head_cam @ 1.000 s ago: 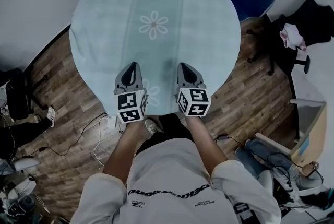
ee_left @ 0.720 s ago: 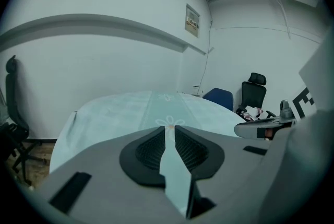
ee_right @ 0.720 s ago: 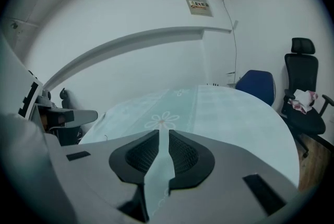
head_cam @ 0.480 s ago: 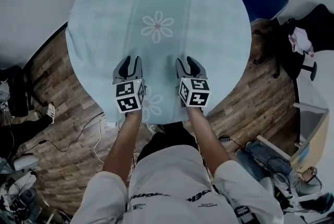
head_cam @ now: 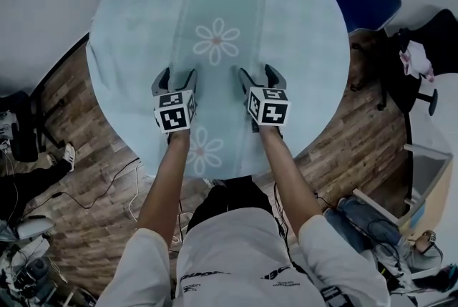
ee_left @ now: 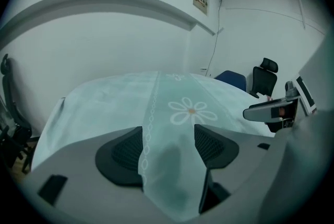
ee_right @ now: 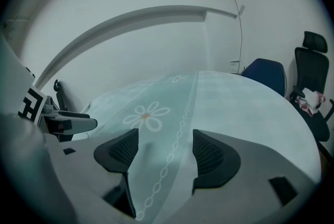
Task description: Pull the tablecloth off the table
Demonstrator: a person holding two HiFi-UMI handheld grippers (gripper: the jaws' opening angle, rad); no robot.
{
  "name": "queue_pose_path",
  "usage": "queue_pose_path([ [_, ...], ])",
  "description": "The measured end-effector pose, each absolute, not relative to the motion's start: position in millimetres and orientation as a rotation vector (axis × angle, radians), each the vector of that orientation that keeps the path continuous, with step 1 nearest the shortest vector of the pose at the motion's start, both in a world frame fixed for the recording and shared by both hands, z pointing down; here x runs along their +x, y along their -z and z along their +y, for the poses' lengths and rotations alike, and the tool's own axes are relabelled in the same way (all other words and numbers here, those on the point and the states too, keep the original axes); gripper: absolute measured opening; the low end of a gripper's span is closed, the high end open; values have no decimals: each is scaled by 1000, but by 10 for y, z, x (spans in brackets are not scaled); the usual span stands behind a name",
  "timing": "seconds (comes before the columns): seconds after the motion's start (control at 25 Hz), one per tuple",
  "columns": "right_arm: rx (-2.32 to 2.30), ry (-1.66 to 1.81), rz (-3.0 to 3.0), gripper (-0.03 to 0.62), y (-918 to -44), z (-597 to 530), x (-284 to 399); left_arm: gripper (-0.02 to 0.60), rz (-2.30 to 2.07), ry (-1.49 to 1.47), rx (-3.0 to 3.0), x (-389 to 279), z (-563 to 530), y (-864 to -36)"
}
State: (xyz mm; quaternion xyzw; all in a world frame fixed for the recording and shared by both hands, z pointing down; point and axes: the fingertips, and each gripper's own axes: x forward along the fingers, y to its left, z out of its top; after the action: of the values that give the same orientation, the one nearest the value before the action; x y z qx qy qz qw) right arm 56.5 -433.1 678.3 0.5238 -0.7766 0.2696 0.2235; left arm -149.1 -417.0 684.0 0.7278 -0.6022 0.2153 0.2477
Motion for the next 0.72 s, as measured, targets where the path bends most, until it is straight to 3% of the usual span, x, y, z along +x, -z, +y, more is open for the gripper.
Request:
queue_pose_path([
  [0.72, 1328, -737, -2054, 322, -7232, -4893, 674, 330, -1539, -719, 1943, -1732, -4824, -7371],
])
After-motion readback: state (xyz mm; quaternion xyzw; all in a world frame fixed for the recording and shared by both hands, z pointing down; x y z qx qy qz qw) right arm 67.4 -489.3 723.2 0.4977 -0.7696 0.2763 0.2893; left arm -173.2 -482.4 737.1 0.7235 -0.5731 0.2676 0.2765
